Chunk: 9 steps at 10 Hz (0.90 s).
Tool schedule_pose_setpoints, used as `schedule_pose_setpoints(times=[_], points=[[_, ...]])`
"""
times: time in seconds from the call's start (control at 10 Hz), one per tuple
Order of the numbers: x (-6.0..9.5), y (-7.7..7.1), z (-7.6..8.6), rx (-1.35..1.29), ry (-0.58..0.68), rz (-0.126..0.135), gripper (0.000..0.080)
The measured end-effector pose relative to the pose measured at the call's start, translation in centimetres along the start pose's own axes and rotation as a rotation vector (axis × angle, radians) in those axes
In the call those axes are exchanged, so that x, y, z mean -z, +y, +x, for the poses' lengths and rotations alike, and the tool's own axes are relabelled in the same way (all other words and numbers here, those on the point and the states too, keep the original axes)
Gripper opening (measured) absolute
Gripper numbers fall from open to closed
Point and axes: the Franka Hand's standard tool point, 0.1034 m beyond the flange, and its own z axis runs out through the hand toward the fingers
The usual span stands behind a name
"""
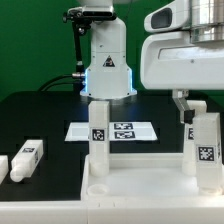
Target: Assemble desk
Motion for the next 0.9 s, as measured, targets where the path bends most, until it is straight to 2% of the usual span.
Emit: schedule_pose_setpoints(times=[0.1, 0.2, 0.4, 0.6, 0.8, 0.9], points=[[0.0, 0.0, 0.0, -0.068, 0.0, 0.0, 0.0445], [-0.01, 0.09, 0.06, -0.129, 0.0, -0.002, 0.0281], [-0.05, 0.35, 0.16, -0.259, -0.002, -0.007, 0.0282], [0.04, 0.3, -0.39, -0.531, -0.03, -0.033, 0.0282], [-0.01, 0.32, -0.56, -0.814, -0.081, -0.021, 0.0282], [0.05, 0.5, -0.29, -0.711, -0.053, -0.076, 0.0282]])
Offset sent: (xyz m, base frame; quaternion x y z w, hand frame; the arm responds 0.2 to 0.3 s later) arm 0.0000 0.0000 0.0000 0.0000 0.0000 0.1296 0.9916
